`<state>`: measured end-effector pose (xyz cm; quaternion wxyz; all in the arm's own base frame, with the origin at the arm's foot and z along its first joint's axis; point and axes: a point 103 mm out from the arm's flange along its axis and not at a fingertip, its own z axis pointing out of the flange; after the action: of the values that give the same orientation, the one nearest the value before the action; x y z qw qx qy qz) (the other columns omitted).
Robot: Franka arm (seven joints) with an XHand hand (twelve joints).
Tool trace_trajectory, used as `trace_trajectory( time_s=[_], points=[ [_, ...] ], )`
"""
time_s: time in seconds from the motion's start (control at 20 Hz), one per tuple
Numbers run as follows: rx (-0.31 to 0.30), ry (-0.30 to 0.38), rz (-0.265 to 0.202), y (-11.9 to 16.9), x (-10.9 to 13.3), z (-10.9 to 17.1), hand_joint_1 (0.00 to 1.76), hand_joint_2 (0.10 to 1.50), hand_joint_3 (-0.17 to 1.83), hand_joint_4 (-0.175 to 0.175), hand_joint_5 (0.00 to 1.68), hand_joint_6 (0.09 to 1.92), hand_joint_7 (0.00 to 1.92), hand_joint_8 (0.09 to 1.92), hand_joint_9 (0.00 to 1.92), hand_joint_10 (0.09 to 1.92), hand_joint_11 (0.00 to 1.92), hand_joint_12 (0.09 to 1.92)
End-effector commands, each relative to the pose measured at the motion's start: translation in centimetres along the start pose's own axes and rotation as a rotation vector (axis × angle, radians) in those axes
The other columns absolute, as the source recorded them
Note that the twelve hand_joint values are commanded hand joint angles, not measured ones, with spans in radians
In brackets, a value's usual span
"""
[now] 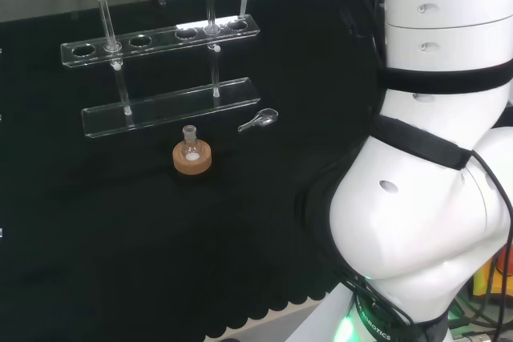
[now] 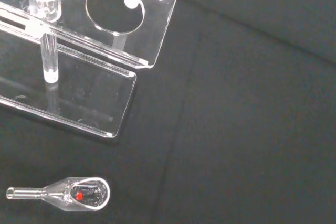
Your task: Put the funnel back on the funnel stand.
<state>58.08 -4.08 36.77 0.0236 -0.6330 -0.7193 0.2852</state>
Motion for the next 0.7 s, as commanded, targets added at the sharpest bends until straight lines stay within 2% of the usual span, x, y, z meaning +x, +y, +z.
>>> trace_trajectory(
  time_s=[0.05,0.7],
  points=[
    [0.007,0.008,-0.002,0.5,-0.5,0.3,0.78,0.72,0.65,-0.012,0.60,0.14,0.35,0.63,0.80,0.50,0.52,1.34],
    [0.036,-0.006,-0.010,2.6,1.4,1.1,0.78,0.73,0.65,-0.013,0.59,0.16,0.34,0.63,0.80,0.49,0.53,1.33]
  ],
)
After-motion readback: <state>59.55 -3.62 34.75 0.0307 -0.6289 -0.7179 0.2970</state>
